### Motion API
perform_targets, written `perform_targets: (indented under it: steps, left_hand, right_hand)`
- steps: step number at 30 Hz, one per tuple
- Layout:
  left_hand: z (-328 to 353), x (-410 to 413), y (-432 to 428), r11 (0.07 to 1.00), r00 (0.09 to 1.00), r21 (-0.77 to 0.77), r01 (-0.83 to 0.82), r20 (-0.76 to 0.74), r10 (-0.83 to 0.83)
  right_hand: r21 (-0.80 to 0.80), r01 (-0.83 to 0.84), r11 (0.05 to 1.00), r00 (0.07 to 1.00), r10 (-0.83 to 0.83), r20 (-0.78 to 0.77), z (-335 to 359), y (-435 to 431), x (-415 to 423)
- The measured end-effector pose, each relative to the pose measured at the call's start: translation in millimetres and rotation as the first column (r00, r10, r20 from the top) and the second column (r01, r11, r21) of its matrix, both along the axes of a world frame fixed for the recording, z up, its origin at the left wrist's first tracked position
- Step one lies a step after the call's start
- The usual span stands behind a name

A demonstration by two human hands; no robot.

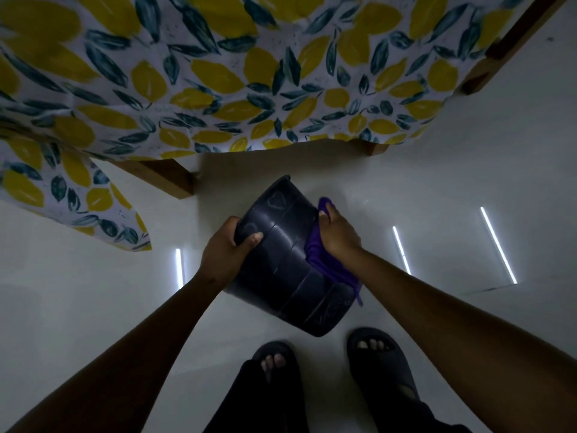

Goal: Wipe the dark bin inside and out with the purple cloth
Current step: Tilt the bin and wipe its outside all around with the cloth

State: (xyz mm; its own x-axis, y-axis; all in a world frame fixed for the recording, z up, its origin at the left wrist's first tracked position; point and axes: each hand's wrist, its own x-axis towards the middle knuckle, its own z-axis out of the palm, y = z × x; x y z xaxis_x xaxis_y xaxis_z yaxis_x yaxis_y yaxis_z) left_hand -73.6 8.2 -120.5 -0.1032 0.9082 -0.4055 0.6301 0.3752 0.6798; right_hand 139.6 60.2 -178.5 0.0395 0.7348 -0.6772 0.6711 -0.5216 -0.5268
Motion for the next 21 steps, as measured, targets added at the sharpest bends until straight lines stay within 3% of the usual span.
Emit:
perform_targets:
  steps: [2,4,9,12,14,16,18,21]
  left_hand:
    - [-2.2,-2.9,-3.8,1.0,1.0,-0.019,-0.009,-0.001,0.009]
    - [-3.8,-5.0,-6.9,1.0,1.0,-0.019,-0.012,-0.006,0.012]
    - [-4.5,-10.8,-6.1,0.999,0.999,-0.029,0.026,-0.018,-0.026]
    - [-4.8,-13.2,-7.6,0.998,1.0,-0.06,0.025,0.007,-0.024]
    - [-2.8,-8.8,-6.5,0.998,1.0,-0.055,0.015,0.01,-0.015]
    - [1.8,-3.8,-3.9,0.999,1.0,-0.043,0.013,0.015,-0.013]
    - [3.8,-5.6,-4.8,0.998,0.999,-0.064,-0.008,0.044,0.011]
    - [5.9,-16.1,-20.0,0.984,0.994,-0.174,-0.04,0.095,0.057]
  right_hand:
    - [0.003,0.038,0.999,0.998,-0.038,0.054,3.4,-18.5,-1.0]
    - [0.142,0.008,0.99,0.995,-0.023,0.101,13.0,-45.7,-13.1]
    - [0.443,-0.314,0.84,0.946,0.235,0.224,30.4,-73.5,-50.9]
    - [0.526,-0.36,0.771,0.932,0.323,0.164,21.5,-43.6,-45.4]
    - [0.504,-0.282,0.816,0.957,0.274,0.093,15.9,-21.7,-34.3]
    - [0.295,-0.132,0.946,0.99,0.141,-0.009,13.3,-3.4,-20.1]
    - [0.095,-0.046,0.994,0.998,0.049,-0.031,12.7,0.9,-11.9]
    - [0.192,-0.065,0.979,0.998,0.066,-0.001,15.4,-20.1,-17.3]
